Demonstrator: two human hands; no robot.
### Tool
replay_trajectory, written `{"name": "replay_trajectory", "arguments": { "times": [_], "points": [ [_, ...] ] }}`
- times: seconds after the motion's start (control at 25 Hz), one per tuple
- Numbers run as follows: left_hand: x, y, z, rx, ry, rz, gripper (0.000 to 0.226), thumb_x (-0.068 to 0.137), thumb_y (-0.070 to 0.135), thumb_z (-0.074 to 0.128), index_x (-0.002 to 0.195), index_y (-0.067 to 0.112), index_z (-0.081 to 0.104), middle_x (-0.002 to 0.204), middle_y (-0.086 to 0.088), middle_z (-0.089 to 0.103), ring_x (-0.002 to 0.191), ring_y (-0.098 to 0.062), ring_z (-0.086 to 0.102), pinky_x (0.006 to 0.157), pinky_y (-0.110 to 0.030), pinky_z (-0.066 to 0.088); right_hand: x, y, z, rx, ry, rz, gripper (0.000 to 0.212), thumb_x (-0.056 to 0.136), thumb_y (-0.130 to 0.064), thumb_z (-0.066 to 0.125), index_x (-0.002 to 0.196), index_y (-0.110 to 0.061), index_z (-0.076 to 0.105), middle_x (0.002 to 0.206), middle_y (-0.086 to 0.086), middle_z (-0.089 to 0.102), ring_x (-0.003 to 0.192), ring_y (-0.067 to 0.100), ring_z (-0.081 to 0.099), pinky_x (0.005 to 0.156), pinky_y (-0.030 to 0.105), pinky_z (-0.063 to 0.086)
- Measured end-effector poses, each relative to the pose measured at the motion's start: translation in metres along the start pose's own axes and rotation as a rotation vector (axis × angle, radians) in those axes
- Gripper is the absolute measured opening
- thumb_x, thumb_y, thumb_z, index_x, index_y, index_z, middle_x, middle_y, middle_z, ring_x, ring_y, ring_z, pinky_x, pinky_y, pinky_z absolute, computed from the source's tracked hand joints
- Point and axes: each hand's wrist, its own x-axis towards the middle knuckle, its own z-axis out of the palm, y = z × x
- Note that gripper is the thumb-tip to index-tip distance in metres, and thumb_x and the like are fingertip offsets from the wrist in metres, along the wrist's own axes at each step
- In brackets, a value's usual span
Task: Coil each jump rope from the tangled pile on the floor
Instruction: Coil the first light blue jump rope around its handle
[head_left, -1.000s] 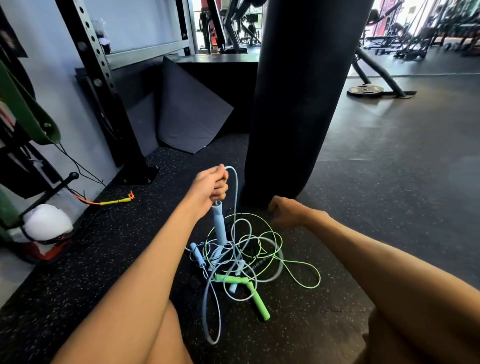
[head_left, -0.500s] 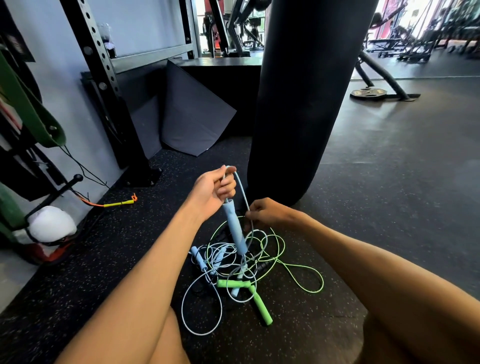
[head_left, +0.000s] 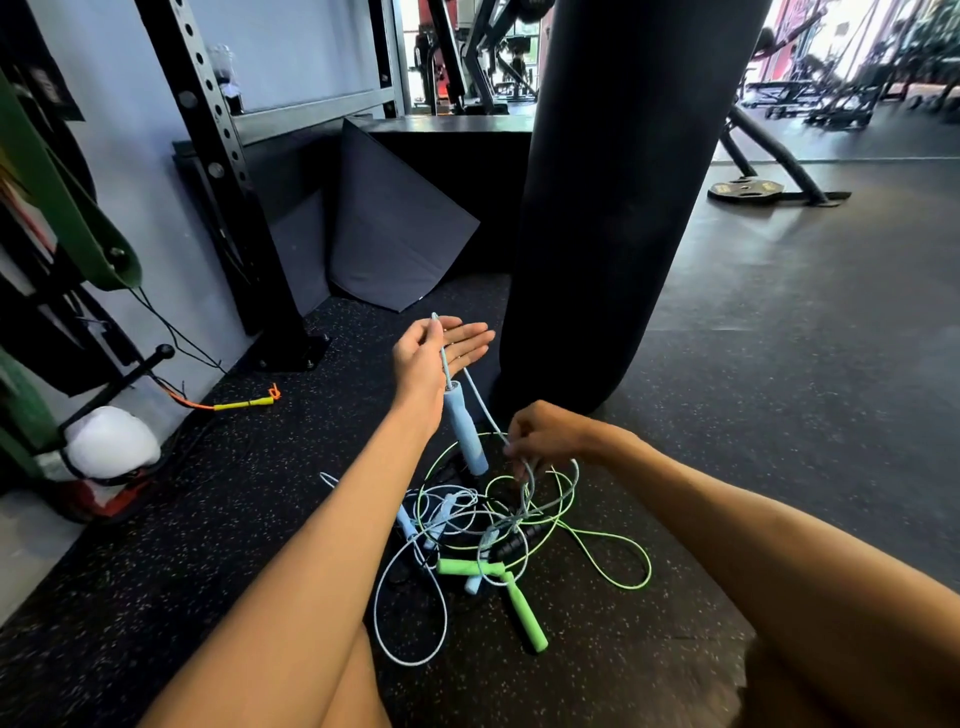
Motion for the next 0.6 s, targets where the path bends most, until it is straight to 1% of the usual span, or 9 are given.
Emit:
{"name": "replay_trajectory", "arguments": {
  "times": [0.08,0.16,0.24,0.32,0.44,0.48,0.52,0.56,0.6],
  "points": [
    [0.002,-0.001,0.000,0.087,0.007,0.037,0.027,0.107,0.012,0.031,0.105,-0.004,0.053,0.102,-0.032,0.068,0.093,-0.041,0.071,0.085,-0.046,0.058,-0.003,-0.012,-0.009,-0.049,0.101,-0.117,0.012,0.097,-0.011,0.057,0.086,-0.011,0.061,0.069,0.006,0.068,0.055,0.013,0.065,0.052,0.020,0.053],
    [0.004,-0.003,-0.001,0.166,-0.009,0.050,0.027,0.106,0.012,0.033,0.105,-0.005,0.054,0.100,-0.031,0.068,0.091,-0.039,0.072,0.083,-0.043,0.059,-0.006,-0.021,-0.014,-0.206,0.165,-0.239,0.011,0.097,-0.014,0.057,0.089,-0.012,0.065,0.065,-0.002,0.067,0.057,0.011,0.064,0.059,0.023,0.053],
    [0.006,-0.006,-0.002,0.272,-0.031,0.066,0.027,0.106,0.013,0.034,0.101,-0.004,0.054,0.098,-0.029,0.069,0.088,-0.036,0.073,0.080,-0.040,0.060,-0.009,-0.027,-0.014,-0.324,0.217,-0.315,0.012,0.097,-0.015,0.056,0.089,-0.015,0.066,0.066,-0.009,0.063,0.060,0.008,0.061,0.065,0.027,0.051],
    [0.004,-0.007,-0.003,0.407,-0.046,0.086,0.026,0.106,0.012,0.035,0.097,-0.002,0.055,0.092,-0.026,0.071,0.080,-0.033,0.074,0.073,-0.038,0.062,-0.011,-0.031,-0.015,-0.366,0.299,-0.395,0.013,0.097,-0.016,0.054,0.090,-0.016,0.066,0.075,-0.005,0.065,0.068,0.013,0.062,0.070,0.033,0.051],
    [0.003,-0.008,-0.005,0.612,-0.099,0.071,0.025,0.104,0.010,0.040,0.096,-0.003,0.060,0.077,-0.016,0.070,0.058,-0.019,0.070,0.055,-0.028,0.058,-0.012,-0.033,-0.023,-0.329,0.416,-0.485,0.013,0.097,-0.016,0.052,0.092,-0.016,0.064,0.077,0.002,0.065,0.069,0.020,0.061,0.067,0.038,0.049],
    [0.003,-0.009,-0.005,0.685,-0.131,0.057,0.026,0.103,0.009,0.042,0.094,-0.001,0.063,0.071,-0.012,0.068,0.053,-0.016,0.067,0.052,-0.028,0.056,-0.013,-0.033,-0.025,-0.316,0.445,-0.508,0.014,0.097,-0.017,0.052,0.091,-0.015,0.065,0.078,0.002,0.066,0.070,0.020,0.061,0.067,0.037,0.049],
    [0.004,-0.011,-0.005,0.761,-0.172,0.044,0.027,0.103,0.010,0.044,0.089,0.004,0.066,0.067,-0.009,0.066,0.052,-0.016,0.065,0.052,-0.030,0.054,-0.015,-0.034,-0.027,-0.310,0.474,-0.526,0.015,0.096,-0.017,0.052,0.091,-0.015,0.066,0.079,0.001,0.067,0.071,0.020,0.063,0.069,0.036,0.049],
    [0.004,-0.012,-0.005,0.834,-0.225,0.026,0.031,0.102,0.011,0.045,0.081,0.011,0.068,0.064,-0.010,0.065,0.053,-0.018,0.062,0.053,-0.034,0.053,-0.016,-0.034,-0.028,-0.308,0.503,-0.525,0.015,0.095,-0.017,0.053,0.091,-0.015,0.067,0.081,0.000,0.069,0.074,0.019,0.064,0.070,0.035,0.050],
    [0.003,-0.014,-0.005,0.885,-0.291,-0.012,0.039,0.102,0.012,0.045,0.072,0.020,0.069,0.062,-0.011,0.063,0.051,-0.018,0.059,0.052,-0.034,0.049,-0.018,-0.035,-0.029,-0.300,0.534,-0.511,0.013,0.095,-0.017,0.054,0.092,-0.015,0.067,0.082,-0.001,0.069,0.075,0.018,0.064,0.070,0.033,0.050]
  ]
}}
